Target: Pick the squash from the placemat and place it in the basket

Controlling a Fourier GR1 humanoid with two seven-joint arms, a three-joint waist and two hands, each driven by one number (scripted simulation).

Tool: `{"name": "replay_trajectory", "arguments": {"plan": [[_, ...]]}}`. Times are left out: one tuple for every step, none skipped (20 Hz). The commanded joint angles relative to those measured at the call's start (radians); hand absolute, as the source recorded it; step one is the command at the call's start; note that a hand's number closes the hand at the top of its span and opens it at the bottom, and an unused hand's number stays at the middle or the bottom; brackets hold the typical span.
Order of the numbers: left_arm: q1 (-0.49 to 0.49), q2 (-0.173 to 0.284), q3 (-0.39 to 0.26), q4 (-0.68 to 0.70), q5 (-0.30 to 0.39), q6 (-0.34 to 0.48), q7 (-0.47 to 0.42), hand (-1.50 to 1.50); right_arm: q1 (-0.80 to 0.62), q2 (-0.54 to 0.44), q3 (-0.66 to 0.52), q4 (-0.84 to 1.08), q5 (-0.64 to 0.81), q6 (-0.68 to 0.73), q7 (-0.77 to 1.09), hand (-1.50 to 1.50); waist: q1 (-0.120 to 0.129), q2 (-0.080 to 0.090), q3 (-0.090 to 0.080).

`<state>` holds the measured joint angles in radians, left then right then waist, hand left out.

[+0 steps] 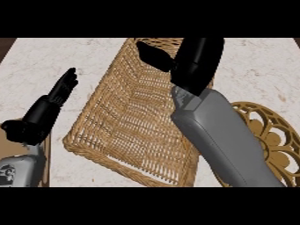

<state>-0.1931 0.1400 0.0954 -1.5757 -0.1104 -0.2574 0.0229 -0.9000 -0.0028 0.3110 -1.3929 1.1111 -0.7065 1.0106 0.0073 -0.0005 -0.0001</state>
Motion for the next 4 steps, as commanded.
{"name": "replay_trajectory", "arguments": {"plan": [[0.033, -0.021, -0.018, -0.012, -0.003, 0.004, -0.014, 0.00, 0.019, 0.003, -0.037, -0.105, 0.009, -0.076, 0.105, -1.50, -0.007, -0.004, 0.000], [0.012, 0.006, 0.012, 0.048, -0.017, 0.011, -0.051, 0.00, 0.012, 0.003, -0.062, -0.150, -0.025, -0.063, 0.138, -1.50, -0.015, -0.003, 0.000], [0.017, -0.017, -0.009, -0.015, -0.012, 0.020, -0.007, 0.00, 0.096, 0.003, -0.063, -0.194, -0.041, -0.060, 0.080, -1.50, -0.015, -0.004, 0.001], [0.017, 0.025, 0.020, -0.041, 0.017, -0.015, 0.025, 0.00, 0.071, 0.003, -0.103, -0.187, -0.081, -0.009, 0.074, -1.50, -0.008, -0.004, 0.001]]}}
